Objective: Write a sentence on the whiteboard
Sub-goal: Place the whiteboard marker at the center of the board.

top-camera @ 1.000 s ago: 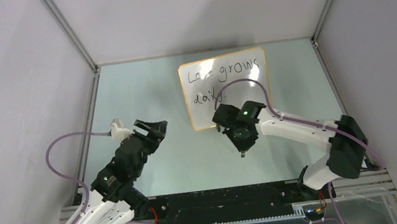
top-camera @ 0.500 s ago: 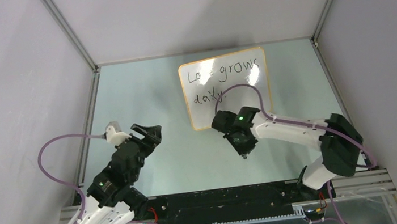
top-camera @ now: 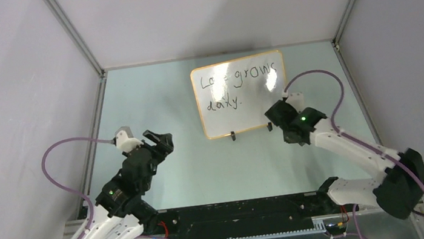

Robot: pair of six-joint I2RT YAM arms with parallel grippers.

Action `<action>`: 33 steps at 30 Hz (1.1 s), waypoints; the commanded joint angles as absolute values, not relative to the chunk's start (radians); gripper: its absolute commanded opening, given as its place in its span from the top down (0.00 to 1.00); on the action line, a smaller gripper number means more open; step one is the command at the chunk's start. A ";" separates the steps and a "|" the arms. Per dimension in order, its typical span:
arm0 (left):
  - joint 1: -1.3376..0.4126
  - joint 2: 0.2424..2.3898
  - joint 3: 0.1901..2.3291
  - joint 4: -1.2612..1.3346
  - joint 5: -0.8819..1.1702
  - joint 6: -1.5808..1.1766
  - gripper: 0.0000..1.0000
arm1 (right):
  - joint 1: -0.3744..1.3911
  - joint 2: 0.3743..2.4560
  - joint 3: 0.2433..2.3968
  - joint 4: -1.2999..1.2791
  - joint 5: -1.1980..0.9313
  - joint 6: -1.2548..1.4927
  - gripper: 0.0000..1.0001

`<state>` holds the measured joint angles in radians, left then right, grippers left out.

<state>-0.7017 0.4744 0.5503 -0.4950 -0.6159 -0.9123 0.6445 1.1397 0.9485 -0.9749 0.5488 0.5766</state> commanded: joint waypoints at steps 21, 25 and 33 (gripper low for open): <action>-0.693 0.441 0.572 -0.423 -0.622 -0.712 0.11 | 0.864 1.361 1.060 -0.854 0.684 0.631 0.17; -0.693 0.441 0.506 -0.306 -0.644 -0.616 0.02 | 0.716 1.073 0.907 -0.610 0.600 0.512 0.19; -0.694 0.435 0.380 -0.082 -0.883 -0.461 0.01 | 0.258 0.656 0.551 -0.055 0.311 0.323 0.17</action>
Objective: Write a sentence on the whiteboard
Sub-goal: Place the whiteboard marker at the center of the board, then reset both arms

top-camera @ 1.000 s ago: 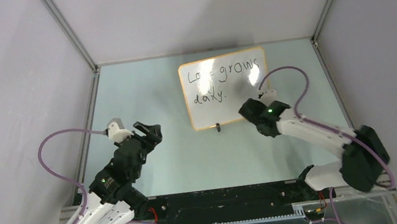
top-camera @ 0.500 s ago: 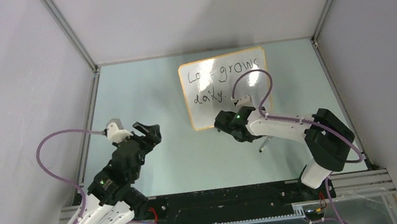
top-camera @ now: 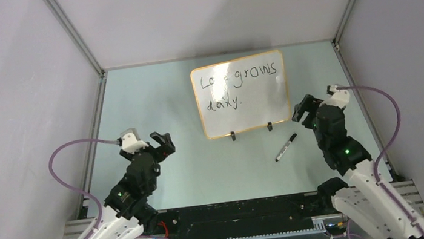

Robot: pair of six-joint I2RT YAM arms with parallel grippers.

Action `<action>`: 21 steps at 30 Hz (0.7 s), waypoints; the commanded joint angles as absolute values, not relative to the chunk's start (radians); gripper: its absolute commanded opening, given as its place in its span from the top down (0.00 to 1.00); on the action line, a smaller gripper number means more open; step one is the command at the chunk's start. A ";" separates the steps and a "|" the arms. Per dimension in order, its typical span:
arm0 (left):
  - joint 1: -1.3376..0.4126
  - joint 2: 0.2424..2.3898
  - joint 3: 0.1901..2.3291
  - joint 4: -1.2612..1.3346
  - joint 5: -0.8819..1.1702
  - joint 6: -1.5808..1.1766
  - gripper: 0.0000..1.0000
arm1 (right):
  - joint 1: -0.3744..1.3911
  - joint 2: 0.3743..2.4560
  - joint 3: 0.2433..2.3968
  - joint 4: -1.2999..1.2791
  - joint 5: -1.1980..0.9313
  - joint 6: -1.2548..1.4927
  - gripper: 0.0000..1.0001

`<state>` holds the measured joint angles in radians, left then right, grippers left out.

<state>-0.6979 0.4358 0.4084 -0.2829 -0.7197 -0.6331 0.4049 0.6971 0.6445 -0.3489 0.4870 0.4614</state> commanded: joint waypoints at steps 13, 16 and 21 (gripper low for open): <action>-0.373 0.627 0.246 0.453 -0.928 -0.131 0.00 | -0.102 0.765 0.339 0.307 0.080 0.132 0.02; -0.283 0.707 0.228 0.524 -0.872 -0.124 0.00 | -0.089 0.792 0.299 0.404 0.103 0.127 0.01; -0.187 0.870 0.166 0.771 -0.799 -0.042 0.01 | -0.059 0.915 0.219 0.627 0.085 0.107 0.01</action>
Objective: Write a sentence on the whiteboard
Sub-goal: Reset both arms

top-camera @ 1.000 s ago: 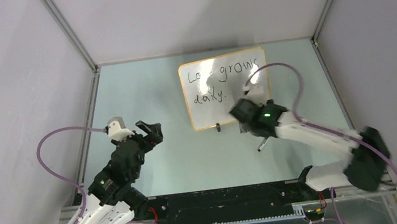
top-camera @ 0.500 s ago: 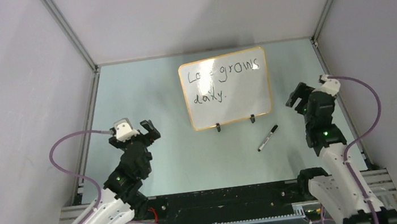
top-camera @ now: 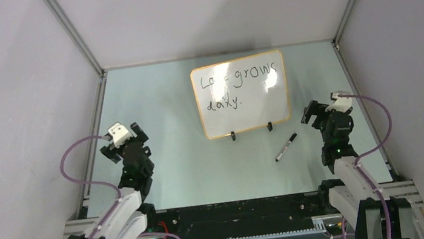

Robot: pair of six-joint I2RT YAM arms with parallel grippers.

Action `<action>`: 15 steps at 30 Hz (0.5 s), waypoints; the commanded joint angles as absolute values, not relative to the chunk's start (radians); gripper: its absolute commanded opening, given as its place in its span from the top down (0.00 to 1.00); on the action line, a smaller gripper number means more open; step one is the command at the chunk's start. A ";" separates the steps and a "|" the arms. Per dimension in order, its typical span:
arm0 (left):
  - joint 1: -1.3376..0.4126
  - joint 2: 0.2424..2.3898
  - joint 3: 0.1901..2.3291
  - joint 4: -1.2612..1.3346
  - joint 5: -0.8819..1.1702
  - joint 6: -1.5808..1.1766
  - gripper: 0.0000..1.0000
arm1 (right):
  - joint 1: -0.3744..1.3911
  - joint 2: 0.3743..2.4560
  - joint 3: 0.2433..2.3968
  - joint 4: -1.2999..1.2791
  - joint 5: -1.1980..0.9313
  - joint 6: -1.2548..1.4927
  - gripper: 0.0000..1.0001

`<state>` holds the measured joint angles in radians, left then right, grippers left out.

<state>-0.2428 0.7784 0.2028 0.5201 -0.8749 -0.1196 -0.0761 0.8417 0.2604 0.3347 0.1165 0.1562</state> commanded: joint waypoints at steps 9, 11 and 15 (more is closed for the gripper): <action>-0.105 1.210 0.207 1.033 -0.549 0.042 0.02 | 0.026 1.244 0.207 0.956 0.224 0.091 0.02; -0.066 1.216 0.251 0.926 -0.490 0.015 0.07 | 0.021 1.344 0.177 1.119 0.210 0.089 0.01; -0.042 1.226 0.264 0.908 -0.474 -0.028 0.10 | 0.025 1.363 0.211 1.054 0.194 0.077 0.04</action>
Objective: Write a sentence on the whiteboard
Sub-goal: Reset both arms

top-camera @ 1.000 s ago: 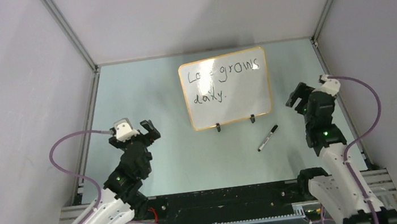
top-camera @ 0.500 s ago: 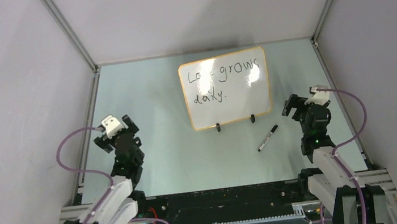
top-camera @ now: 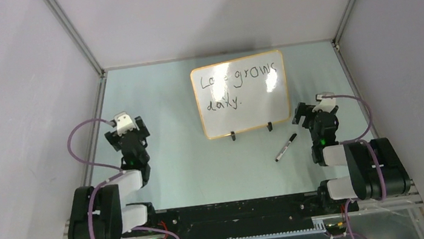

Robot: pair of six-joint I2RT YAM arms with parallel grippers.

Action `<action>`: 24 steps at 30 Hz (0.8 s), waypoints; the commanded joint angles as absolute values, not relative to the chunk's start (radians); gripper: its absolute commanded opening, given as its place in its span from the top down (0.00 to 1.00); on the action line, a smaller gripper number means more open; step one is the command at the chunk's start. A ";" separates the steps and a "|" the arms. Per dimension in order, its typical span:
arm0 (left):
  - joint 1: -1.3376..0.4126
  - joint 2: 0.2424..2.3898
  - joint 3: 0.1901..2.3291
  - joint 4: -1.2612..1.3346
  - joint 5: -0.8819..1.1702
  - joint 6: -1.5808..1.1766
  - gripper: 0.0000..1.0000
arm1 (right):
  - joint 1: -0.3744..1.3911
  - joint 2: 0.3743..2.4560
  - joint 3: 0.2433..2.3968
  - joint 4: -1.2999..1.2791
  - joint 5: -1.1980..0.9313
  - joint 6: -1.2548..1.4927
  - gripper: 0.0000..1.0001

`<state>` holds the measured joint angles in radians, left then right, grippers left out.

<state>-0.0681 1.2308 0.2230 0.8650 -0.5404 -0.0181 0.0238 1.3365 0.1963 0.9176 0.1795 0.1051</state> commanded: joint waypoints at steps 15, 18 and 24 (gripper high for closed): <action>-0.025 1.258 0.129 1.176 -0.265 0.038 0.01 | 0.073 1.357 0.203 1.069 0.280 0.050 0.01; -0.026 1.260 0.161 1.106 -0.322 0.022 0.00 | 0.062 1.358 0.209 1.058 0.268 0.057 0.01; -0.024 1.258 0.174 1.094 -0.343 0.008 0.01 | 0.050 1.359 0.218 1.041 0.238 0.062 0.01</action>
